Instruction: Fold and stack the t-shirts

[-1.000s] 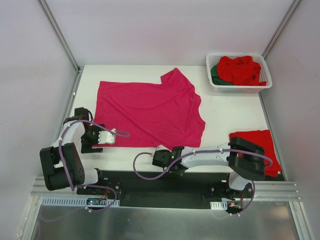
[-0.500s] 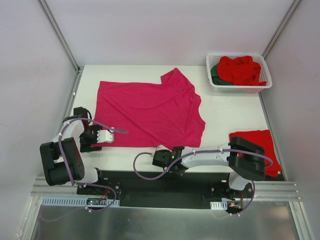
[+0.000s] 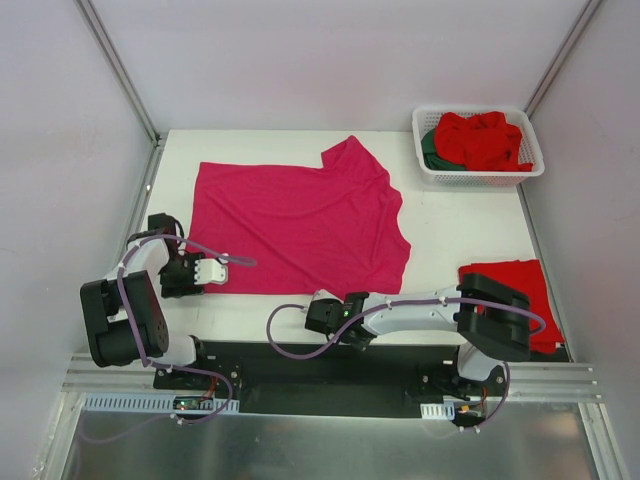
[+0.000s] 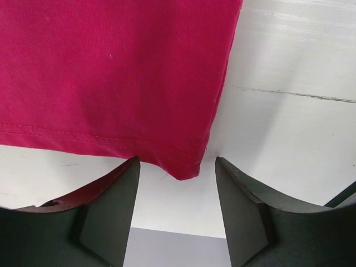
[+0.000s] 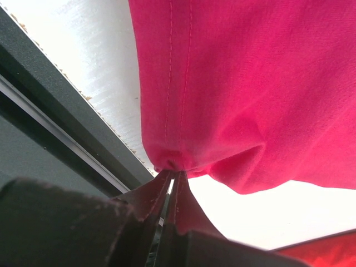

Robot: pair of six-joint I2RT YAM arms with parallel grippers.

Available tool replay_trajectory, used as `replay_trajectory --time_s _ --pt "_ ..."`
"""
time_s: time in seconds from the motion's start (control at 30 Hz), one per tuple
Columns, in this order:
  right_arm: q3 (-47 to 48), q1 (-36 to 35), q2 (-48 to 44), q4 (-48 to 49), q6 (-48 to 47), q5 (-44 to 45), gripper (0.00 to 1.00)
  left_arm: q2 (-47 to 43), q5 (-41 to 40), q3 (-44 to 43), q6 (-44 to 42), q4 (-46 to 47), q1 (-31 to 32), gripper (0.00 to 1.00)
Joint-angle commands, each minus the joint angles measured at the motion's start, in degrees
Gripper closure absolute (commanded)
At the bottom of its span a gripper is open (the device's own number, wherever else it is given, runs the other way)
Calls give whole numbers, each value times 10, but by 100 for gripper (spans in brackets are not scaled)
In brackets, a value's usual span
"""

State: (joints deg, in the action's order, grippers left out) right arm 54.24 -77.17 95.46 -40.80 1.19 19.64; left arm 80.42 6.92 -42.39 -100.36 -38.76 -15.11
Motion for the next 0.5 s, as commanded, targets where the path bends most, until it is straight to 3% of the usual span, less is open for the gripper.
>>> replay_trajectory --time_s 0.0,0.47 --pt "-8 4 -7 -10 -2 -11 98 2 3 2 -12 -11 -5 44" --pt "-8 4 -5 -9 -4 -14 98 4 -11 28 -25 -11 0 57"
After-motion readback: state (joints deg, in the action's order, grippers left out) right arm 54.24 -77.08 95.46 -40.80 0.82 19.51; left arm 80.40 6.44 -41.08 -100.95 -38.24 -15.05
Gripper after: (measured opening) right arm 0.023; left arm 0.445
